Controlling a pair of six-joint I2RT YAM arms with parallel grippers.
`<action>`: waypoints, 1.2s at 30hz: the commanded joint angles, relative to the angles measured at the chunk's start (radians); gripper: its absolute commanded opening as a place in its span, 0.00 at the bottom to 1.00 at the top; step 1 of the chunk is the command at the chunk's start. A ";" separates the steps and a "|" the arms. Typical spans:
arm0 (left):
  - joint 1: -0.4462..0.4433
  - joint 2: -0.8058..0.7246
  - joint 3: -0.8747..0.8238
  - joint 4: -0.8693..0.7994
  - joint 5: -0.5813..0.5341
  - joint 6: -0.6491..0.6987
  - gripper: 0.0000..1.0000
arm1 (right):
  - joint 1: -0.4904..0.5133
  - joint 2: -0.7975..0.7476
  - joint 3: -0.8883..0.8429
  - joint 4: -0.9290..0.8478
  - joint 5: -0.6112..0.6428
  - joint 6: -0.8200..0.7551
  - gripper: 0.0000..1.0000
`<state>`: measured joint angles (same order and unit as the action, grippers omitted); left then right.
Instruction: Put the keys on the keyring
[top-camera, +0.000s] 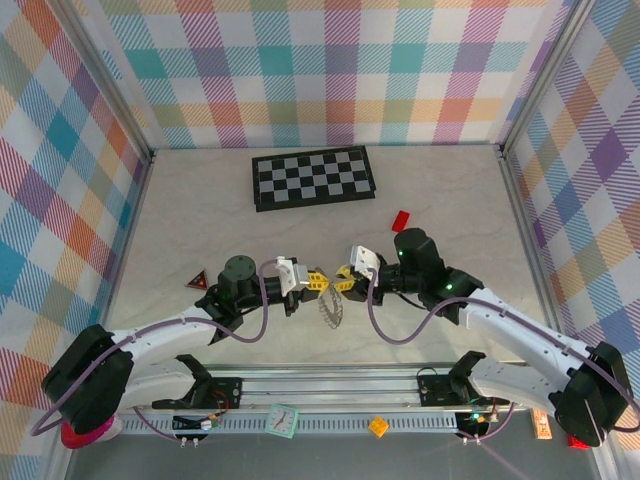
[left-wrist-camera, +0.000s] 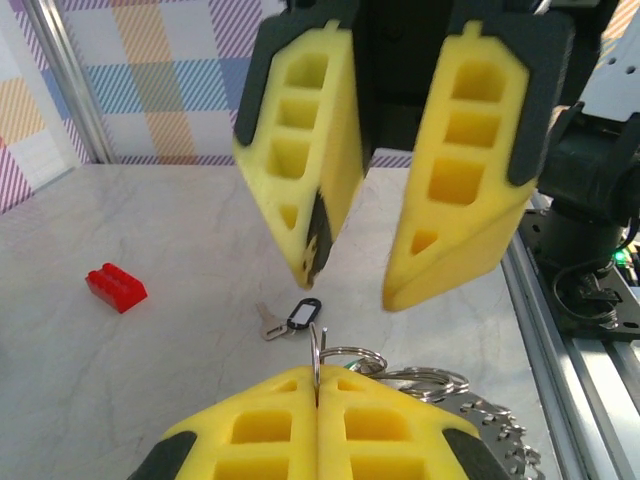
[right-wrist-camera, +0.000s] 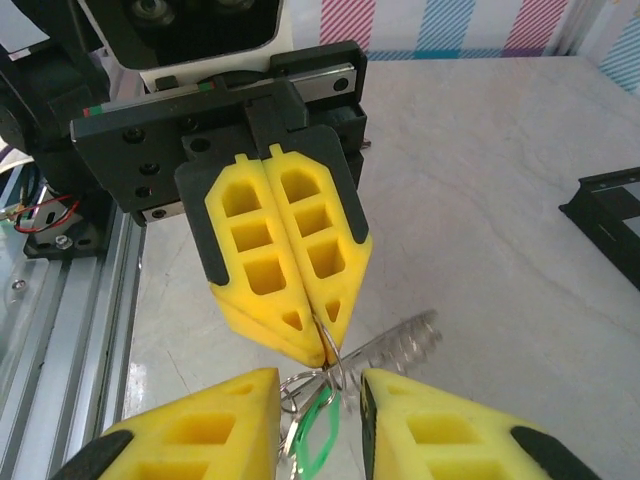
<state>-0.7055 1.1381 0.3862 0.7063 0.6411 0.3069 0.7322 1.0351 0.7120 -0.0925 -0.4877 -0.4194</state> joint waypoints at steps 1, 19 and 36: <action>-0.006 -0.002 -0.001 0.087 0.064 0.005 0.00 | -0.007 0.025 -0.005 0.034 -0.039 0.020 0.25; -0.006 0.006 -0.001 0.141 0.098 -0.034 0.00 | -0.007 0.066 0.016 0.047 -0.084 0.007 0.14; -0.006 -0.006 0.035 -0.019 0.035 -0.006 0.10 | -0.008 0.056 0.069 -0.099 -0.114 -0.117 0.00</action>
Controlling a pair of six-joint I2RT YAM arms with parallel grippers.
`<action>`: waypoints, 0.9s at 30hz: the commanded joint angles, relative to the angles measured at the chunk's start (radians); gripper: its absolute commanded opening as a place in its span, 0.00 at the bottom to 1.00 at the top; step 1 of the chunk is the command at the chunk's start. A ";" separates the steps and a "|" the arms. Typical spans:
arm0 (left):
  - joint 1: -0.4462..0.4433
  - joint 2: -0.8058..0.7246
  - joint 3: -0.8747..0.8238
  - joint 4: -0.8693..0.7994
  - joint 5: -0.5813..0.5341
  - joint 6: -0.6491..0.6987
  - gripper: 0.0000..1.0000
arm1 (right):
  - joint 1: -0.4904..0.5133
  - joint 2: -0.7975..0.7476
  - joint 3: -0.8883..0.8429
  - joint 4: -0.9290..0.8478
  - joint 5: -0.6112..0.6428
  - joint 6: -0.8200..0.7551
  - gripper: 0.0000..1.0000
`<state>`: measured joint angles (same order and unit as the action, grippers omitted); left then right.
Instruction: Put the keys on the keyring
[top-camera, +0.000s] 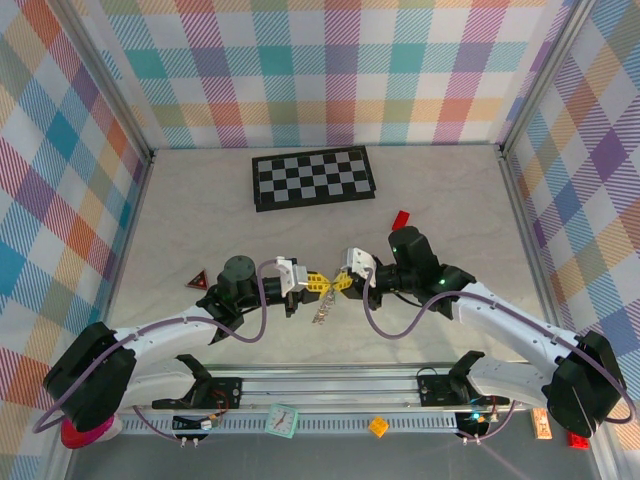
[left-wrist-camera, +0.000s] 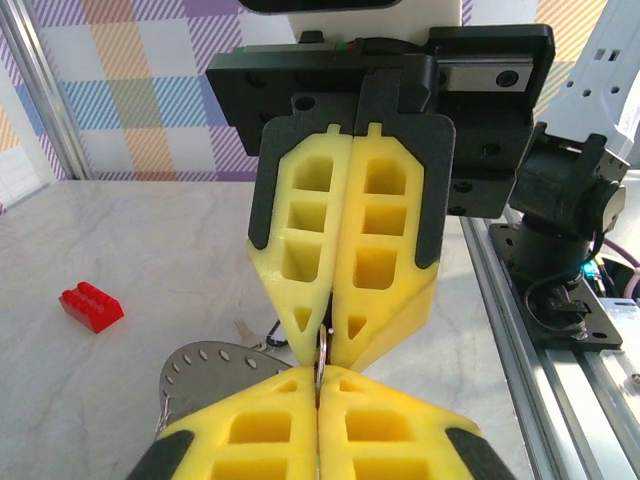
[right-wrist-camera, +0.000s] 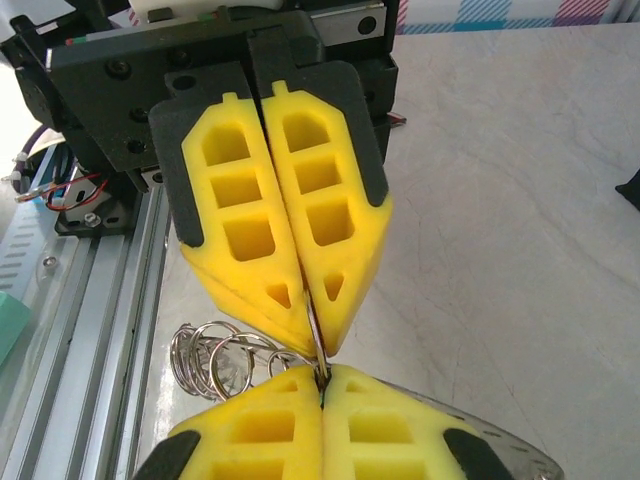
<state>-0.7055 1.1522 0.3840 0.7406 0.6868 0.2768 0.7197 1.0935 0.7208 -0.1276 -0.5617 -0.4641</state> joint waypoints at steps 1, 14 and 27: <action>-0.006 -0.030 0.049 -0.099 -0.018 0.042 0.12 | 0.005 0.004 0.074 -0.101 -0.031 -0.091 0.00; -0.009 -0.037 0.251 -0.625 -0.068 0.270 0.02 | 0.068 0.116 0.273 -0.421 0.073 -0.243 0.00; -0.009 -0.056 0.150 -0.382 -0.011 0.149 0.00 | -0.028 -0.010 0.016 -0.052 0.025 0.115 0.37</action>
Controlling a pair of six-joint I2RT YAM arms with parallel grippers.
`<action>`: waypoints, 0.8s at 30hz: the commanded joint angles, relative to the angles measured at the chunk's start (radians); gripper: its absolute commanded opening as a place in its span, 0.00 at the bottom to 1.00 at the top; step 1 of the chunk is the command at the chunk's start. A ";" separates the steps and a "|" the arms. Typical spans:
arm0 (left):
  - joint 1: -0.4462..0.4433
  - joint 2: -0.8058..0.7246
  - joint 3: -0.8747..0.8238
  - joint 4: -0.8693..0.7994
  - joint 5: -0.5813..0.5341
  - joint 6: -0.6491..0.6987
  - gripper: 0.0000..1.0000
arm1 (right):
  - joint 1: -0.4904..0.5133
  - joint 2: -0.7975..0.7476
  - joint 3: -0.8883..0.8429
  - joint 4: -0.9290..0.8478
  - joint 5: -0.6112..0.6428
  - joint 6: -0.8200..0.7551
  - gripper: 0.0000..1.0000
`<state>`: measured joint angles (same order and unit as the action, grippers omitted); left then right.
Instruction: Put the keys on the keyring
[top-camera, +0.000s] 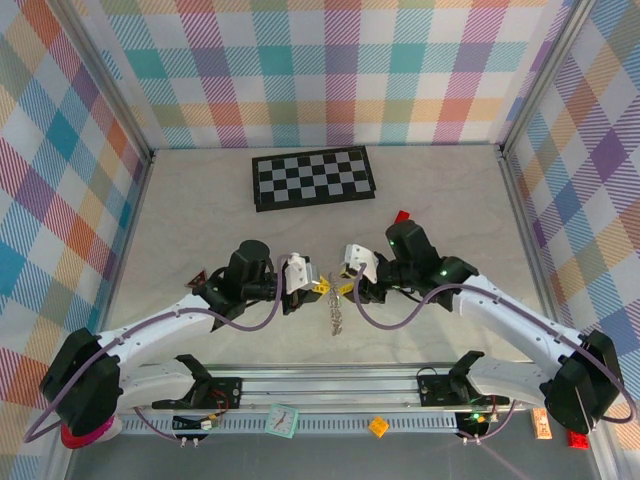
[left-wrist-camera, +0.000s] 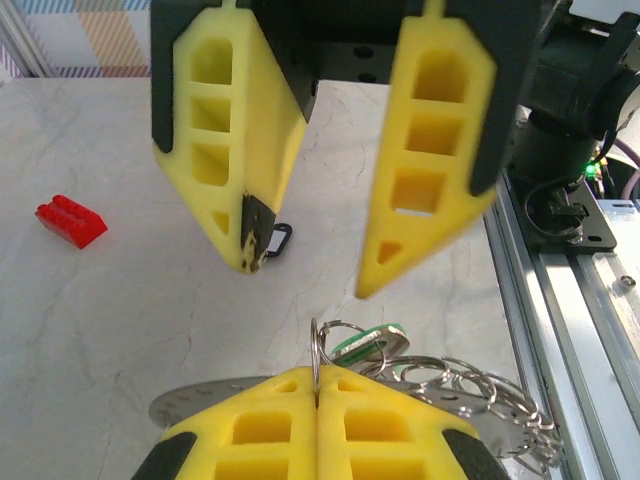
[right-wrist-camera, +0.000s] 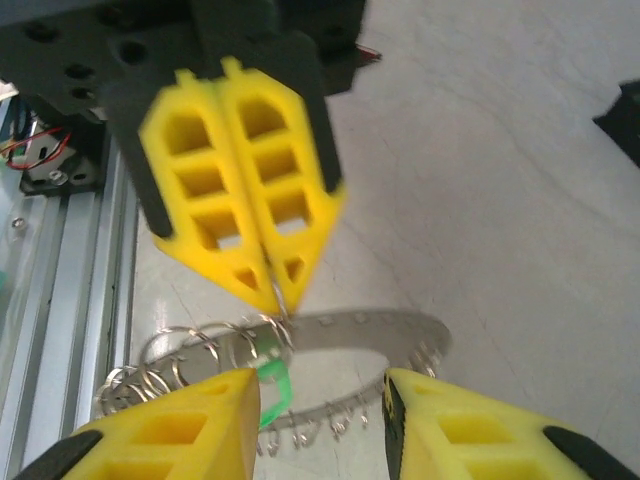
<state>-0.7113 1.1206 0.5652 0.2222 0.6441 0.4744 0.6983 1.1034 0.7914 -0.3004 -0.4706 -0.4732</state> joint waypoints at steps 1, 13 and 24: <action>-0.003 -0.025 -0.042 0.164 0.032 -0.060 0.00 | -0.006 -0.025 -0.069 0.143 -0.074 0.145 0.37; -0.004 -0.017 -0.076 0.250 0.014 -0.109 0.00 | -0.007 -0.063 -0.137 0.191 -0.122 0.195 0.38; -0.004 0.001 -0.077 0.282 0.021 -0.129 0.00 | -0.005 -0.085 -0.147 0.216 -0.119 0.163 0.38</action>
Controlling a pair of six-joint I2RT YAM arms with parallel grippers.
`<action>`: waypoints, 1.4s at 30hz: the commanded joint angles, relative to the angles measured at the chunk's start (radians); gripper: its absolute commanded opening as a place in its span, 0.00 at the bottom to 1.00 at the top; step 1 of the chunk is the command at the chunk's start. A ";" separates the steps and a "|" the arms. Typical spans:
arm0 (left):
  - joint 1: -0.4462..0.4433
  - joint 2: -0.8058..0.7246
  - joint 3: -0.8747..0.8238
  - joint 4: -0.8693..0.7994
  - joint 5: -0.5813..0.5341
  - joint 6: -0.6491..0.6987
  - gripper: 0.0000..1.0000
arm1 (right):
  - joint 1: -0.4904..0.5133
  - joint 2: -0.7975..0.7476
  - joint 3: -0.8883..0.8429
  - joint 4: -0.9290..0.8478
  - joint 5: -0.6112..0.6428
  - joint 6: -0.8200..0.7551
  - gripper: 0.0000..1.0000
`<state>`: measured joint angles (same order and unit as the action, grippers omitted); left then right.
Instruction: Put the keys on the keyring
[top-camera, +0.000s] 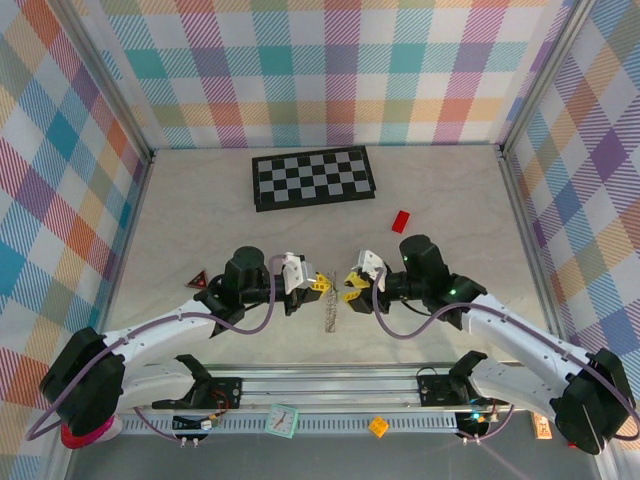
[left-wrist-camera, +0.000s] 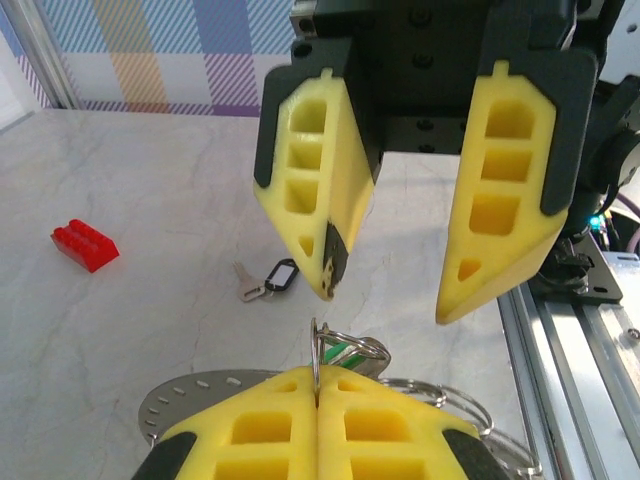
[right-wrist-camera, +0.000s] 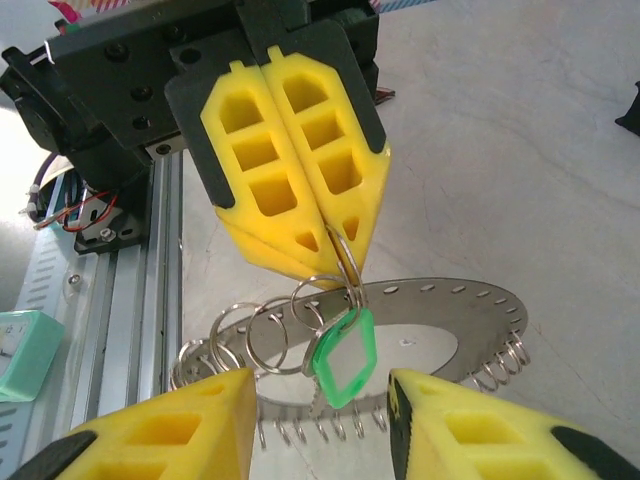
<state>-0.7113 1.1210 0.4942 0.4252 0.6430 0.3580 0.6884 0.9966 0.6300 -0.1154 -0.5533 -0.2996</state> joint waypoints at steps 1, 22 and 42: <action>-0.004 0.001 -0.005 0.078 0.023 -0.014 0.00 | 0.005 0.030 0.019 0.037 -0.043 -0.009 0.38; -0.004 -0.002 -0.009 0.087 0.039 -0.025 0.00 | 0.015 0.095 0.051 0.112 0.021 0.011 0.19; -0.004 0.010 -0.078 0.343 0.028 -0.061 0.00 | 0.037 0.151 0.116 -0.052 -0.019 -0.038 0.00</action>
<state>-0.7113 1.1370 0.4191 0.6437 0.6426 0.3023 0.7147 1.1656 0.7204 -0.1478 -0.5507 -0.3290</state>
